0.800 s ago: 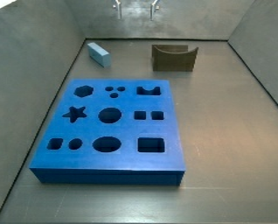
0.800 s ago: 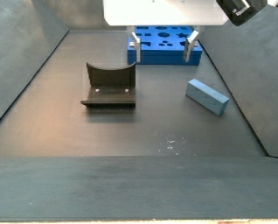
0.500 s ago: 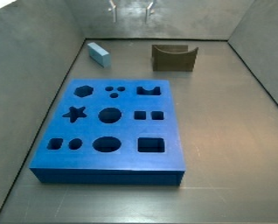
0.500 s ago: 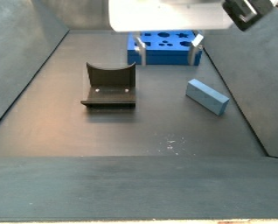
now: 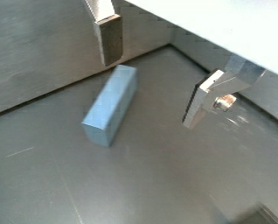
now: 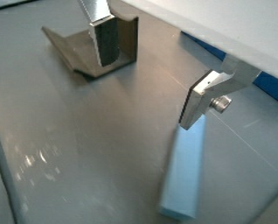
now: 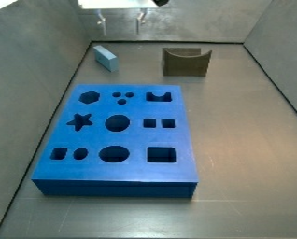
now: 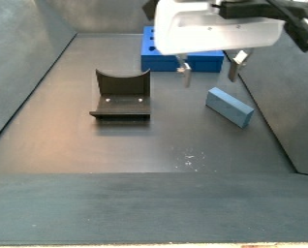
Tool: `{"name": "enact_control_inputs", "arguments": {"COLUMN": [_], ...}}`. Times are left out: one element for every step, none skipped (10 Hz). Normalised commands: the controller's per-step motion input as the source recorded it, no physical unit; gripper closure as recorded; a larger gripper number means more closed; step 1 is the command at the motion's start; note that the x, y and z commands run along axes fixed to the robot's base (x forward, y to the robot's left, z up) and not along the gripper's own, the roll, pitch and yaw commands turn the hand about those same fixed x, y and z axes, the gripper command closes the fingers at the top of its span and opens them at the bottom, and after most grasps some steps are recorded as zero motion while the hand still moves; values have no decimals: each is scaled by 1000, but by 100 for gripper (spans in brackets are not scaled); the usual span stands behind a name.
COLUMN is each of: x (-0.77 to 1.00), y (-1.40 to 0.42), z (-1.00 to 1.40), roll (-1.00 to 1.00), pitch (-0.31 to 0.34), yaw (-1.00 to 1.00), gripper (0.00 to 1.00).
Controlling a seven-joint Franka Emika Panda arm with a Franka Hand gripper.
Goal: Pick up the rectangle object. Move up. Place the rectangle object on the fixture. Regrasp the rectangle object. Move to above the board. Insert the rectangle object.
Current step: Pick up the rectangle object.
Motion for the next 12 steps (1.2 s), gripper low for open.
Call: {"name": "enact_control_inputs", "arguments": {"x": [-466, -469, -374, -223, -97, -29, 0, 0, 0, 0, 0, 0], "y": [-149, -266, -240, -209, -243, -174, -146, -60, -20, 0, 0, -34], "z": [-397, -466, -500, -571, -571, -520, -523, -466, -454, -426, -437, -451], "roll": [0, 46, 0, 0, 0, 11, 0, 0, 0, 0, 0, -11], "pitch": [-323, -303, -263, -200, -151, -126, -94, -63, -49, -66, 0, 0], "yaw": [680, 663, 574, 500, 446, 334, 271, 149, 134, 126, 97, 43], "gripper": [0, 0, 0, 0, 0, 0, 0, 0, 0, 0, 0, 0]}}
